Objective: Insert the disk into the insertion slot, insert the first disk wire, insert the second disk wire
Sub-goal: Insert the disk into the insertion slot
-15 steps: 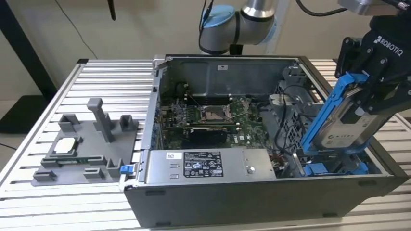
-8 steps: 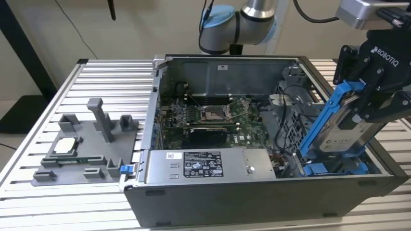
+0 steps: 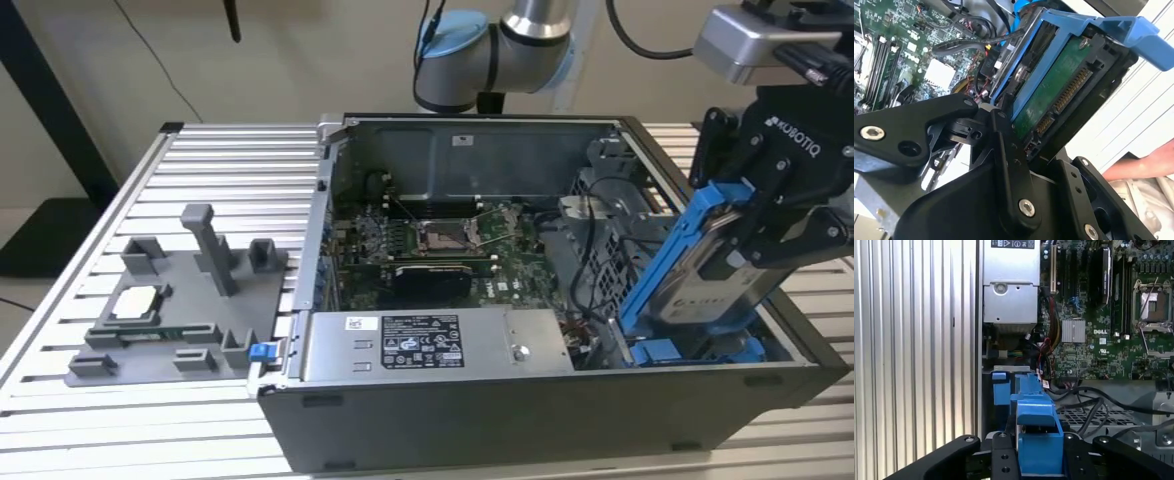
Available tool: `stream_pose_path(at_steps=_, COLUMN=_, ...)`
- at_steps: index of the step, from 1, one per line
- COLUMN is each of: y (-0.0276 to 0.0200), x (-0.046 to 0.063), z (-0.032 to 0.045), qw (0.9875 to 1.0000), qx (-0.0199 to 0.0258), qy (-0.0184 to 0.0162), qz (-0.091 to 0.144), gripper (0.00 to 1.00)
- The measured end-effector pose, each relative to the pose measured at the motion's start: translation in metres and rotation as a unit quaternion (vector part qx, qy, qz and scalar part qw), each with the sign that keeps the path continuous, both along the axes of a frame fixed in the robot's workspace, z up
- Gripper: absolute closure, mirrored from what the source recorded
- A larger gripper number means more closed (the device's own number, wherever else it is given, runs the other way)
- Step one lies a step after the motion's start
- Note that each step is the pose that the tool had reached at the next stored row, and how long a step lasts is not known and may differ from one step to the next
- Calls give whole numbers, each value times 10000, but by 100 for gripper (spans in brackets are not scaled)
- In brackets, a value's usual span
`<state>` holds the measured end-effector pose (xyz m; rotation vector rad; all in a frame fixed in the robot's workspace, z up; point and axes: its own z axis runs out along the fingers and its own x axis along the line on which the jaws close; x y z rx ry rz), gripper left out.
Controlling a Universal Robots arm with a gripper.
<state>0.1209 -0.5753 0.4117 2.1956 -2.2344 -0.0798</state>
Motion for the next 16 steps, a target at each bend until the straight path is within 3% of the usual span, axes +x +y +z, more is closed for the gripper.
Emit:
stream_pose_path(at_steps=9, y=-5, x=0, z=-113, qw=10000, qx=41, qy=0, qz=0, gripper=100)
stream_pose_path(at_steps=13, y=-21, x=0, z=-202, qw=10000, qx=47, qy=0, qz=0, gripper=100)
stream_pose_path(at_steps=15, y=-21, x=0, z=-204, qw=10000, qx=46, qy=0, qz=0, gripper=100)
stream_pose_path(at_steps=16, y=-21, x=0, z=-182, qw=10000, qx=44, qy=1, qz=0, gripper=0)
